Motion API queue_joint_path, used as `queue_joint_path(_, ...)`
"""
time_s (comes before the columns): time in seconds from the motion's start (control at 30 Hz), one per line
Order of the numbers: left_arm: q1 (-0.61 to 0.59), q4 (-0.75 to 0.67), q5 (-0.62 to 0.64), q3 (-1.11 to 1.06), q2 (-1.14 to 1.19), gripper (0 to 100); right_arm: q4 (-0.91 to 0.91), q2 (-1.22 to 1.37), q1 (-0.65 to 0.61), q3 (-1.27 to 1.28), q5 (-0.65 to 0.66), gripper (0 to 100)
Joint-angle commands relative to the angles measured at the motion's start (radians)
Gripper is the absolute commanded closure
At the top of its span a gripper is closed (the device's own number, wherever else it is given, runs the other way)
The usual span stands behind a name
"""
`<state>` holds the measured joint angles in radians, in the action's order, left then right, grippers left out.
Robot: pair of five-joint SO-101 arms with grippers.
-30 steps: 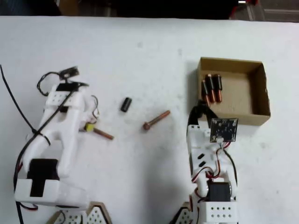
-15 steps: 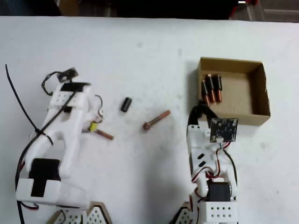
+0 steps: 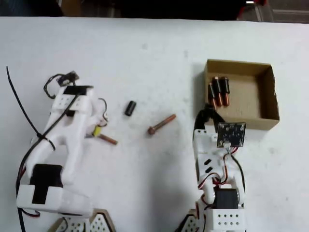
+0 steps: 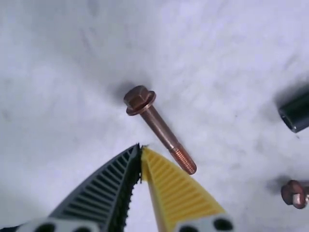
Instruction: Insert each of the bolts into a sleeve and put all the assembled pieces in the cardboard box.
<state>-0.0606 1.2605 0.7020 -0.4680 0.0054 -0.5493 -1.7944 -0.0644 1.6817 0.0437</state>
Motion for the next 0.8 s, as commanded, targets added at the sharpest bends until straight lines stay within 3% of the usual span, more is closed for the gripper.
queue_joint_path(0.0,0.01,-0.071,0.015,-0.021,-0.002,97,0.001,-0.004,0.015,0.008,-0.002,98.1)
queue_joint_path(0.17,0.008,-0.186,0.011,-0.092,-0.01,97,0.001,-0.004,0.015,0.008,-0.002,98.1)
queue_joint_path(0.77,0.007,-0.158,0.009,-0.084,-0.013,98,0.001,-0.004,0.015,0.008,-0.002,98.1)
